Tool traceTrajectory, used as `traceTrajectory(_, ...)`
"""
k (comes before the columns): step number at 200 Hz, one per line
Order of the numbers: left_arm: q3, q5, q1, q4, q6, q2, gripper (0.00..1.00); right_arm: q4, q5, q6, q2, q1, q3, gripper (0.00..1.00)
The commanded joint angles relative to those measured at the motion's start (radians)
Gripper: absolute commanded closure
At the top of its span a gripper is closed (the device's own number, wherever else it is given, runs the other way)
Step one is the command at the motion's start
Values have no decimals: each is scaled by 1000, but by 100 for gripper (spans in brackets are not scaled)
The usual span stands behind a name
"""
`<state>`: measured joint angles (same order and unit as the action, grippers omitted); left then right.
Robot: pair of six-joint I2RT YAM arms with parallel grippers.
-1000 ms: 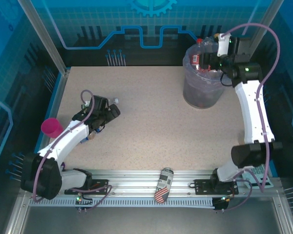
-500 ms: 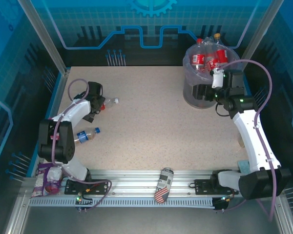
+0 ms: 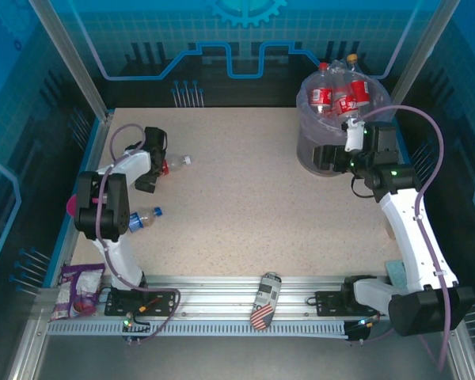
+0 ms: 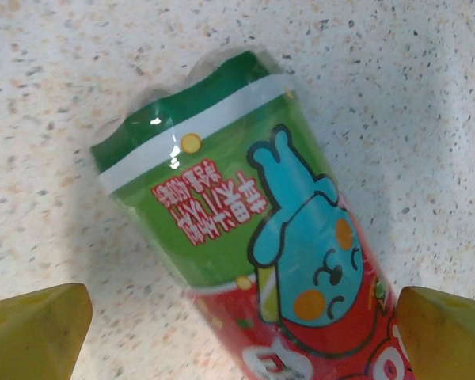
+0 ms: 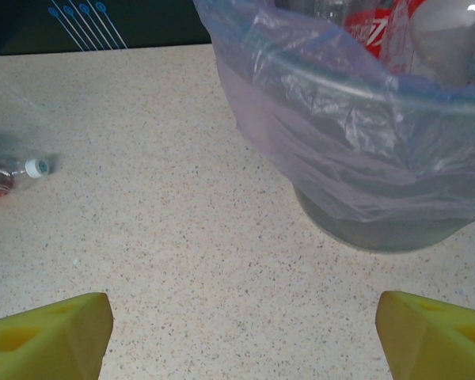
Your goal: Put the plastic bottles in the bin
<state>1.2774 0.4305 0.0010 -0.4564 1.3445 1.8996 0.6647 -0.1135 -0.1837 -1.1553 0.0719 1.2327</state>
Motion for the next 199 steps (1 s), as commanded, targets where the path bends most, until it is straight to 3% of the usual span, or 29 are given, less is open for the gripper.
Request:
traceTrajectory(1,33,9,25,-3,-11,58,2,16,-18,-10,20,9,-31,13)
traceTrajectory(28,67,-16,40,10,-48,101,6,20,-24,-18,30,9,-50,13)
traceTrajectory(103,28,-46,40,15,-96,50,32,21,-51,-37,61,9,-63,13)
traceTrajectory(144,-20,-90,18,58,-197,-31,34,9,-117,-58,83,10,-40,13)
traceTrajectory(176,-102,-198,-26,153,-303,-117,34,-3,-164,-88,111,11,-36,13)
traceTrajectory(199,-190,-377,-73,316,-437,-182,34,14,-151,-83,130,9,-30,13)
